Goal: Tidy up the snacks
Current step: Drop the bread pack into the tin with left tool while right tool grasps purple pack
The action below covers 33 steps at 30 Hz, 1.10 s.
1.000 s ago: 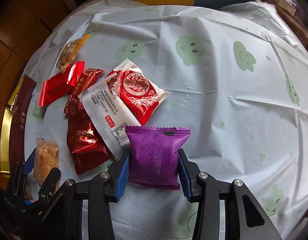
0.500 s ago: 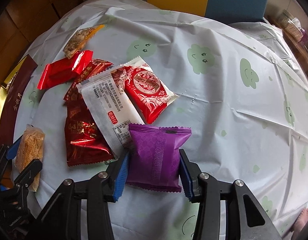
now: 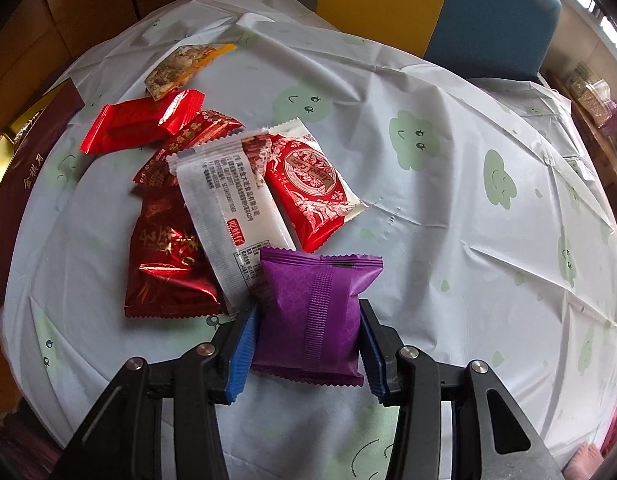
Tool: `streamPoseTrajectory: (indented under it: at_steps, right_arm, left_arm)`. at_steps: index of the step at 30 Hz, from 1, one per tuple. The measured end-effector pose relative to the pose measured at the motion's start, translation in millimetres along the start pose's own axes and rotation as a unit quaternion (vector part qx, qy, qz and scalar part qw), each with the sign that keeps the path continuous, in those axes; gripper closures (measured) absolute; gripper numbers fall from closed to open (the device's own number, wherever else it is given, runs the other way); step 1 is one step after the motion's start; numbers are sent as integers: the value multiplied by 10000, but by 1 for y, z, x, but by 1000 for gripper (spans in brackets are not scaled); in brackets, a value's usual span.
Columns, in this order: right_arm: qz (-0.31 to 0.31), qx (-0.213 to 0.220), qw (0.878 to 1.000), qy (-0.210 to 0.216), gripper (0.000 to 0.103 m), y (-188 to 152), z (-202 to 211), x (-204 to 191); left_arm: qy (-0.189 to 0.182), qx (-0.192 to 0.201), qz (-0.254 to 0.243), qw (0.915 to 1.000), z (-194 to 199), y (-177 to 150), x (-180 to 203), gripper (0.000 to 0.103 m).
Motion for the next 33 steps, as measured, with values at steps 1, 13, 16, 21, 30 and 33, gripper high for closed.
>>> streamPoseTrajectory:
  at_steps: [1,13,16,21,30,33]
  right_arm:
    - [10,4,10000,-4,56,-1,2,-2]
    - [80,19,10000,-30,56,0,2,-3]
    - [80,19,10000,-28,56,0,2,-2]
    - [96,27,9999,-29,56,0,3,0]
    - [78,22,10000,-13,56,-1,2,0]
    - [79,21,10000,-17,55,-1,3,1]
  left_arm:
    - [121,2,91,9999,1,4,-11,42]
    - [1490,-566,1052,9816,-23,1,-151,42]
    - [1674,-698,1179,9763,-36,0,-173,42]
    - [1799,-1011,1241,9706,-58,-9,-192,42]
    - [1607,-1379,1619,9638,-71,-14,-197,42]
    - [1618,-1291,1622,9648,-65,-10,-196,40]
Point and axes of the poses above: each gripper's, at about its wrist camera, not at the fingertips, and z roughly against the way its jaws point, x to its right, y to its top, the point moved 6 cm from there along -z, roughly the way its jaws point, and after that the axes turned 15 degrees about x, right-handed, at the moved point
